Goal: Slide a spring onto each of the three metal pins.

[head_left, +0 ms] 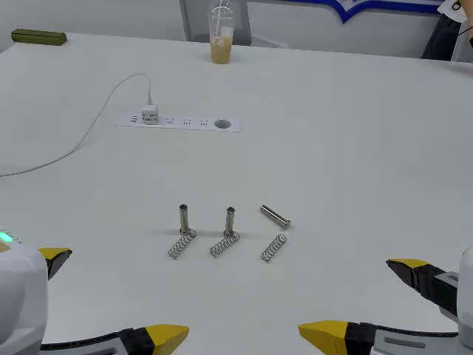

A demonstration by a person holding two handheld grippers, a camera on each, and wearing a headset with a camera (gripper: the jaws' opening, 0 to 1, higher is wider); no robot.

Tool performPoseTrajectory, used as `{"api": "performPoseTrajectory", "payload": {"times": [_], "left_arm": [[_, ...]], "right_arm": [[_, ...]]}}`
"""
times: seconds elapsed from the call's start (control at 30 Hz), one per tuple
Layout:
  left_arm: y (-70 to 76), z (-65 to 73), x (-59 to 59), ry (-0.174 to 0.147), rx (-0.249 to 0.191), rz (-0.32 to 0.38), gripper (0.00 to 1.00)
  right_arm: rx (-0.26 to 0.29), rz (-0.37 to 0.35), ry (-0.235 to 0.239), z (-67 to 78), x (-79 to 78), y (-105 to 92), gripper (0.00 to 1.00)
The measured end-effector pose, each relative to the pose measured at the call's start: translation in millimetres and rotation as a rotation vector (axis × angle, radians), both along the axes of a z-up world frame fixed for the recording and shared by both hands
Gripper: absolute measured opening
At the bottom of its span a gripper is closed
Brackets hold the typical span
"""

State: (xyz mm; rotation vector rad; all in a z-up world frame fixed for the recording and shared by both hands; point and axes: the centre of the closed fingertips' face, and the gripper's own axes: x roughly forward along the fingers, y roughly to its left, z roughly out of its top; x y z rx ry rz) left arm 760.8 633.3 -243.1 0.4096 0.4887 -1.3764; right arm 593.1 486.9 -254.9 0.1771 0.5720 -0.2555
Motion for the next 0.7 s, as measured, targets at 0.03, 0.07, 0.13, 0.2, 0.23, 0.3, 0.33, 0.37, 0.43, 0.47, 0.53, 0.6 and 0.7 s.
{"api": "performPoseTrajectory", "payload": {"times": [0.03,0.07,0.13,0.2,0.23,0.3,0.33,0.37,0.43,0.47,0.53,0.6,0.7], "left_arm": [[-0.1,0.1,0.0,0.001,-0.001,0.0,0.98],[-0.2,0.0,0.0,0.002,-0.001,0.0,0.98],[-0.1,-0.1,0.4,0.001,0.0,0.001,0.98],[-0.2,-0.2,0.5,0.0,0.001,0.0,0.98],[-0.4,0.1,0.7,0.0,-0.001,0.002,0.98],[-0.6,0.3,0.9,0.001,-0.002,0.004,0.98],[-0.6,0.3,1.1,0.0,-0.002,0.004,0.98],[-0.6,0.1,1.1,0.0,0.0,0.004,0.98],[-0.9,0.2,1.0,-0.002,-0.001,0.003,0.98],[-1.0,0.1,1.0,-0.001,-0.001,0.003,0.98],[-0.9,-0.3,1.0,0.0,0.002,0.004,0.97],[-1.2,0.2,1.3,-0.001,-0.002,0.005,0.97],[-1.6,0.7,1.7,-0.002,-0.006,0.006,0.97]], "right_arm": [[-0.001,0.0,0.0,0.1,0.1,0.0,0.97],[-0.003,0.001,-0.003,0.4,0.4,0.0,0.97],[-0.001,0.001,-0.003,0.4,0.3,0.1,0.97],[-0.002,0.001,-0.004,0.5,0.6,-0.1,0.97],[-0.003,0.0,-0.006,0.8,0.7,-0.4,0.96],[-0.002,0.0,-0.009,1.1,1.1,-0.3,0.96],[-0.003,-0.002,-0.011,1.3,1.4,-0.5,0.96],[-0.004,-0.001,-0.013,1.4,1.6,-0.5,0.96],[-0.003,0.0,-0.014,1.4,2.2,-0.3,0.96],[-0.002,0.001,-0.013,1.1,2.3,0.0,0.96],[-0.004,0.002,-0.011,0.6,2.4,0.1,0.96],[-0.004,0.002,-0.012,0.8,2.5,0.3,0.96],[-0.003,0.001,-0.013,0.9,2.5,0.2,0.96]]}}
